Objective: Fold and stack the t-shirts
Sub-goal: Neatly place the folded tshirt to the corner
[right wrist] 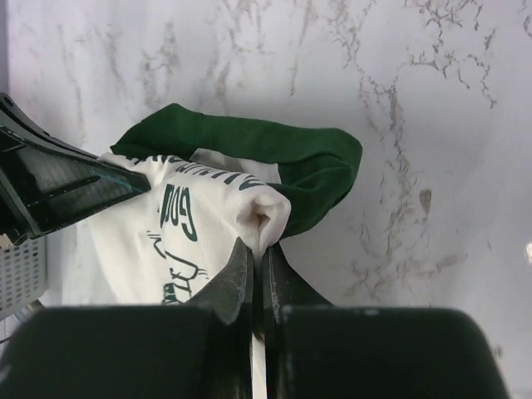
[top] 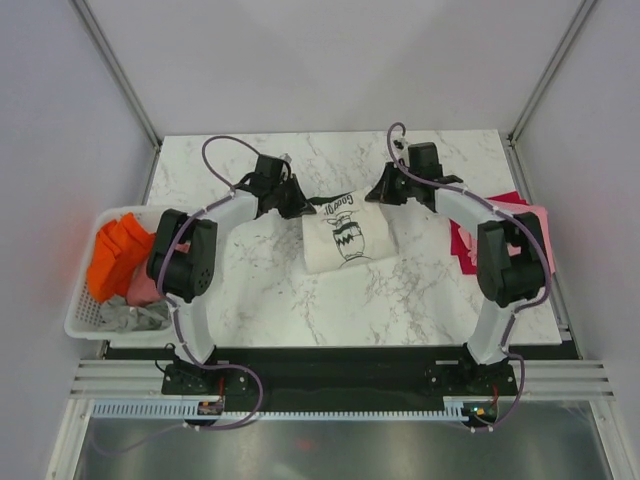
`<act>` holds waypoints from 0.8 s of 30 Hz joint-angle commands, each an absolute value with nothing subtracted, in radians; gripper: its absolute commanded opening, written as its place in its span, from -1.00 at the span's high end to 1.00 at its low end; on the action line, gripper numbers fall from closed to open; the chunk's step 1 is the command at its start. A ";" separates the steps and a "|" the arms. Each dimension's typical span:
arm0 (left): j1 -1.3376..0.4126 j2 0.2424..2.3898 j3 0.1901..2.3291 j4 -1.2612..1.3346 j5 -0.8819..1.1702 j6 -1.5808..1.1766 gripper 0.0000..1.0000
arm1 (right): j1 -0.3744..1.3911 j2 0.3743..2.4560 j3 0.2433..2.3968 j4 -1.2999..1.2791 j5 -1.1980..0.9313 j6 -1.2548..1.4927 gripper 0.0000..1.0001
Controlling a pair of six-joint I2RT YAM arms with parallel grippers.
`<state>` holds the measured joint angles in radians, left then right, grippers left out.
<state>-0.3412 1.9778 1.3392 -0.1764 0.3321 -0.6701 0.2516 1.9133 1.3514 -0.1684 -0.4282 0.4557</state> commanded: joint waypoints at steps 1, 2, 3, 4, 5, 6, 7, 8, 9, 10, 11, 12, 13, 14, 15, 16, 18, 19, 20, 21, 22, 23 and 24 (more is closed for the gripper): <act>-0.397 1.789 1.302 -0.144 0.304 -0.635 0.96 | 0.223 1.716 1.267 -0.107 -0.419 0.456 1.00; -0.408 1.764 1.290 -0.132 0.302 -0.643 0.96 | 0.201 1.682 1.243 -0.109 -0.419 0.459 1.00; -0.422 1.737 1.279 -0.121 0.301 -0.653 0.96 | 0.187 1.645 1.197 -0.112 -0.417 0.465 1.00; -0.454 1.697 1.261 -0.115 0.289 -0.658 0.96 | 0.172 1.567 1.172 -0.115 -0.414 0.468 1.00; -0.469 1.680 1.255 -0.097 0.282 -0.663 0.96 | 0.141 1.527 1.146 -0.118 -0.410 0.474 1.00; -0.486 1.666 1.247 -0.089 0.278 -0.669 0.96 | 0.127 1.485 1.093 -0.121 -0.408 0.477 1.00; -0.518 1.655 1.243 -0.083 0.275 -0.673 0.96 | 0.112 1.400 1.066 -0.127 -0.408 0.482 1.00; -0.535 1.628 1.238 -0.057 0.275 -0.681 0.96 | 0.083 1.355 1.043 -0.138 -0.407 0.483 1.00; -0.551 1.614 1.227 -0.045 0.273 -0.695 0.96 | 0.068 1.263 1.007 -0.167 -0.399 0.480 1.00; -0.590 1.597 1.223 -0.032 0.268 -0.702 0.96 | 0.054 1.218 0.994 -0.190 -0.384 0.476 1.00; -0.613 1.585 1.223 -0.022 0.264 -0.709 0.96 | 0.031 1.175 0.989 -0.219 -0.359 0.466 1.00; -0.639 1.562 1.230 -0.012 0.253 -0.713 0.96 | 0.019 1.104 0.999 -0.304 -0.280 0.457 1.00; -0.696 1.554 1.238 -0.008 0.229 -0.713 0.96 | 0.009 1.076 1.012 -0.355 -0.221 0.442 1.00; -0.724 1.551 1.247 -0.003 0.216 -0.715 0.96 | -0.024 1.053 1.026 -0.400 -0.178 0.433 1.00; -0.753 1.552 1.264 -0.003 0.204 -0.724 0.96 | -0.043 1.014 1.051 -0.476 -0.108 0.425 1.00; -0.809 1.558 1.272 0.038 0.186 -0.733 0.96 | -0.061 0.999 1.061 -0.506 -0.079 0.420 1.00; -0.865 1.595 1.310 0.070 0.178 -0.753 0.96 | -0.116 0.959 1.089 -0.566 -0.026 0.417 1.00; -0.920 1.617 1.328 0.089 0.163 -0.753 0.96 | -0.135 0.948 1.100 -0.583 0.019 0.414 1.00; -0.945 1.635 1.351 0.092 0.157 -0.750 0.96 | -0.171 0.942 1.123 -0.612 0.044 0.410 1.00; -0.968 1.653 1.395 0.098 0.153 -0.747 0.96 | -0.187 0.930 1.134 -0.623 0.069 0.407 1.00; -1.009 1.696 1.420 0.113 0.140 -0.742 0.96 | -0.202 0.930 1.144 -0.632 0.137 0.402 1.00; -1.026 1.715 1.443 0.124 0.132 -0.738 0.96 | -0.228 0.931 1.166 -0.638 0.173 0.391 1.00; -1.041 1.741 1.488 0.139 0.129 -0.727 0.96 | -0.241 0.945 1.176 -0.650 0.210 0.390 1.00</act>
